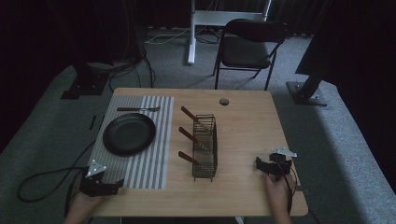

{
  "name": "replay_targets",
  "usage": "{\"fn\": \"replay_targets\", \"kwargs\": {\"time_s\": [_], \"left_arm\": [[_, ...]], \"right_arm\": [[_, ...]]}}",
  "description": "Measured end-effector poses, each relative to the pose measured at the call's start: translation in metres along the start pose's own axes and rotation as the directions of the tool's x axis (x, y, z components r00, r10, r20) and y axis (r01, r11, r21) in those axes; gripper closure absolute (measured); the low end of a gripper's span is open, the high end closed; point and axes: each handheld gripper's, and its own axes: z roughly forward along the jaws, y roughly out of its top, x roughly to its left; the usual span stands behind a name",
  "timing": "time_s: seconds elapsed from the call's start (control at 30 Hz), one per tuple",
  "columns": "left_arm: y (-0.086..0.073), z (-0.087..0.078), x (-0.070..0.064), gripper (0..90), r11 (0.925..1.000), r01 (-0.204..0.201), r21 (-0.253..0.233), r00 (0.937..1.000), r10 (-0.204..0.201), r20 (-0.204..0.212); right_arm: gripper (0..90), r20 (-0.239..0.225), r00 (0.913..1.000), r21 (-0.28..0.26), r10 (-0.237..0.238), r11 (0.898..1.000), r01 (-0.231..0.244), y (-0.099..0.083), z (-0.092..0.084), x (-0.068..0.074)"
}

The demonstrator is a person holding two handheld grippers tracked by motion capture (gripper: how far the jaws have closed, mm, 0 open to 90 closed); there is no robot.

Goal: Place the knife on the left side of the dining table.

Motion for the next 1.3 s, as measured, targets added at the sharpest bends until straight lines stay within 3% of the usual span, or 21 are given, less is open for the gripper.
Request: {"fn": "replay_targets", "kwargs": {"time_s": [0.23, 0.53, 1.07, 1.2, 1.3], "left_arm": [[0.018, -0.002, -0.013, 1.8, 0.9985, -0.054, -0.01, 0.9974, 0.055, 0.046], [0.037, -0.002, -0.025, 1.8, 0.9954, -0.088, -0.038, 0.9915, 0.091, 0.093], [0.077, 0.004, -0.055, 3.4, 0.9839, -0.158, -0.083, 0.9688, 0.171, 0.179], [0.088, 0.004, -0.06, 3.5, 0.979, -0.179, -0.097, 0.9599, 0.196, 0.201], [0.095, 0.004, -0.063, 3.5, 0.9778, -0.177, -0.112, 0.9589, 0.197, 0.204]], "right_arm": [[11.9, 0.0, 1.0, 0.0, 0.0, 1.0, 0.0, 0.0, 0.0, 0.0], [11.9, 0.0, 1.0, -0.001, 0.0, 1.0, 0.0, 0.0, 0.0, 0.0], [12.0, 0.0, 1.0, 0.0, -0.003, 1.0, 0.003, 0.0, 0.0, 0.0], [12.0, 0.0, 1.0, 0.0, -0.002, 1.0, 0.002, 0.0, 0.0, 0.0], [12.0, 0.0, 1.0, -0.002, -0.002, 1.0, 0.002, 0.0, 0.0, 0.0]]}}
